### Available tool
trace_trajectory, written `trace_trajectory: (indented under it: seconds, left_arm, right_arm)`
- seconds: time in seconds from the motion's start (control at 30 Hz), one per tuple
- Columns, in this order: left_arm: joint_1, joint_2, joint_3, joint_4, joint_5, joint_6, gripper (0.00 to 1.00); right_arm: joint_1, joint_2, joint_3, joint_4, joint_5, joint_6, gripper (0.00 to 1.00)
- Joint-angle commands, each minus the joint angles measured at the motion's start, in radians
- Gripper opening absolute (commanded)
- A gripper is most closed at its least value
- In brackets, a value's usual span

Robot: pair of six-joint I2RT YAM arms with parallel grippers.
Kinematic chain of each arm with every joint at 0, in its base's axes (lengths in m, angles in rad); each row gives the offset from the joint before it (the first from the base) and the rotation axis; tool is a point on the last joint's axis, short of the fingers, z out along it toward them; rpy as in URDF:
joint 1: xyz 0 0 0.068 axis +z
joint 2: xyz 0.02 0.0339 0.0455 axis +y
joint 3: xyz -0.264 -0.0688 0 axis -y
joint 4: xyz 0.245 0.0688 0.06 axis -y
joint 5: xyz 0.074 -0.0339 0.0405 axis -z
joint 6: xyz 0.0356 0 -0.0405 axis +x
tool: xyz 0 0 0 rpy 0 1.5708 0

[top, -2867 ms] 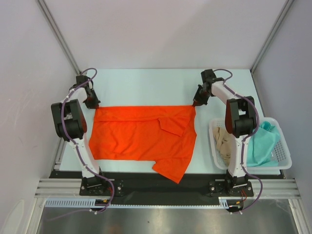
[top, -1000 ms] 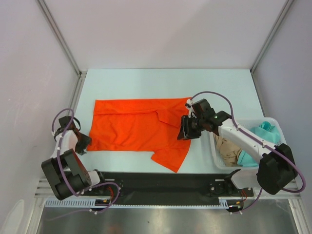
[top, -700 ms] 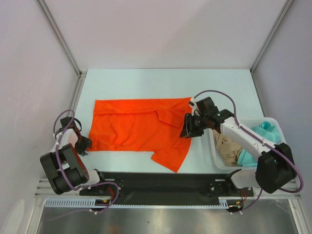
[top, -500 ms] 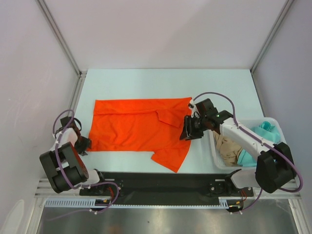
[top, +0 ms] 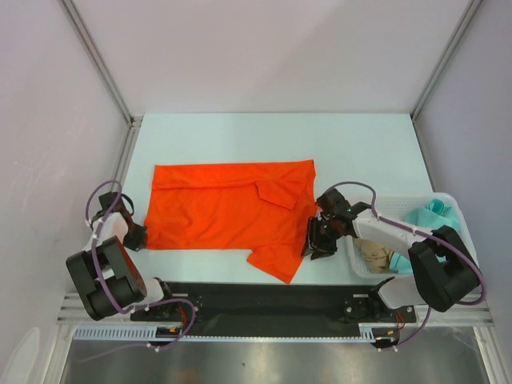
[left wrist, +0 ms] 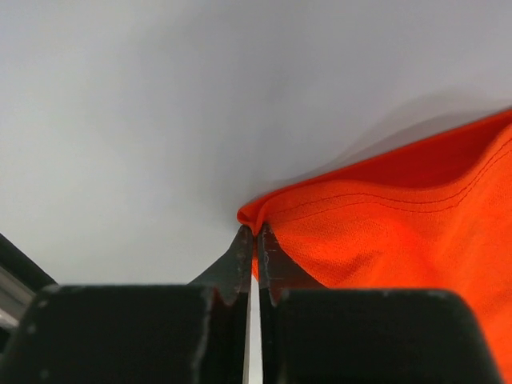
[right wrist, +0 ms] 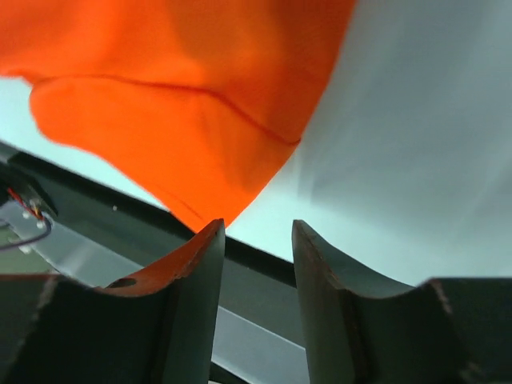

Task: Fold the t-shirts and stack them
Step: Fold the tshirt

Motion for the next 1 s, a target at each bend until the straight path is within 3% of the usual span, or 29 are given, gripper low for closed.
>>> trace_trajectory:
  seconds: [0.0,0.33,0.57,0.97]
  left_arm:
    - [0.010,0.008,-0.068,0.024,-0.060,-0.032,0.00]
    - [0.009,-0.048,-0.105,0.018,-0.073,-0.072,0.00]
    - [0.009,-0.068,-0.081,0.009,-0.082,-0.095,0.00]
    - [0.009,-0.087,-0.078,-0.016,-0.090,-0.127,0.00]
  right_arm:
    - [0.012,0.034,-0.031,0.115,0.098,0.142,0.42]
    - [0.080,0.072,-0.103,0.264,0.159,0.360,0.42]
    - [0.140,0.123,-0.100,0.226,0.224,0.496,0.40]
    - [0.177,0.046,-0.123,0.140,0.334,0.535,0.32]
